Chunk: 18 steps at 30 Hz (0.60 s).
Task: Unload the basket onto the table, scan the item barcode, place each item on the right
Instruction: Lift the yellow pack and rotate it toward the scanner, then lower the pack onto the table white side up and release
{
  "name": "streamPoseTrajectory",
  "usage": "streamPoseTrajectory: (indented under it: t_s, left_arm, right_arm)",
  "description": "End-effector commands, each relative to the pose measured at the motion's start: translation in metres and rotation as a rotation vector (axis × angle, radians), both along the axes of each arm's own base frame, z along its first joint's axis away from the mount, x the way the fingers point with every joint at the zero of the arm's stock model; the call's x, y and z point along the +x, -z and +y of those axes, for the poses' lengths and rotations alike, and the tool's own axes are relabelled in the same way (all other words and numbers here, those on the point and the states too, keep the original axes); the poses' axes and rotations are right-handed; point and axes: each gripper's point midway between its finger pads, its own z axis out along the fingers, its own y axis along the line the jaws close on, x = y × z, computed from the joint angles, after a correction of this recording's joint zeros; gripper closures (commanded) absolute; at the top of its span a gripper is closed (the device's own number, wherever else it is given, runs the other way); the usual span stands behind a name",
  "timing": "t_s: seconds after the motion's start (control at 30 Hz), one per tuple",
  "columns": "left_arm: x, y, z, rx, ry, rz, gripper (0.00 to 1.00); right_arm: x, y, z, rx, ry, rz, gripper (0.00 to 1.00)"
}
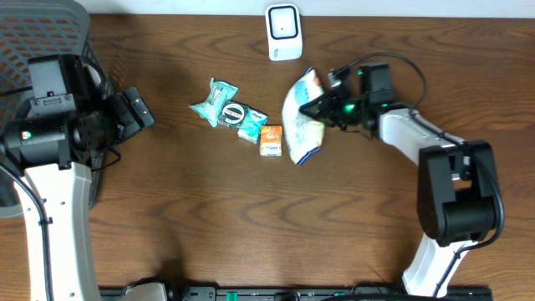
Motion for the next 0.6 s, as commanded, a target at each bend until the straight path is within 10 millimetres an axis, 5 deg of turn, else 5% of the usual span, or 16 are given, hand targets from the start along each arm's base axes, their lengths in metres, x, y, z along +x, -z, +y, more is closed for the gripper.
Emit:
streamPoseTrajectory:
  t_s: [0.0, 0.1, 0.23, 0.4, 0.57]
  left_arm:
    - [0.002, -0.007, 0.001, -0.002, -0.002, -0.016, 0.02]
    - [0.002, -0.007, 0.001, -0.003, -0.003, -0.016, 0.02]
    - [0.002, -0.007, 0.001, -0.002, -0.002, -0.016, 0.02]
    - [0.002, -0.007, 0.001, -0.002, -0.002, -0.016, 0.02]
    - [0.002, -0.007, 0.001, -0.003, -0.003, -0.016, 0.02]
  right_arm:
    - [0.013, -0.027, -0.016, 0.091, -0.002, -0.027, 0.95]
    - [0.012, -0.022, -0.032, 0.084, 0.023, 0.005, 0.81]
    - [0.001, -0.007, -0.042, 0.017, -0.007, 0.010, 0.48]
    - [-0.006, 0.000, -0.058, -0.005, 0.018, 0.066, 0.53]
    - [-0.006, 0.006, -0.105, -0.227, 0.127, 0.090, 0.56]
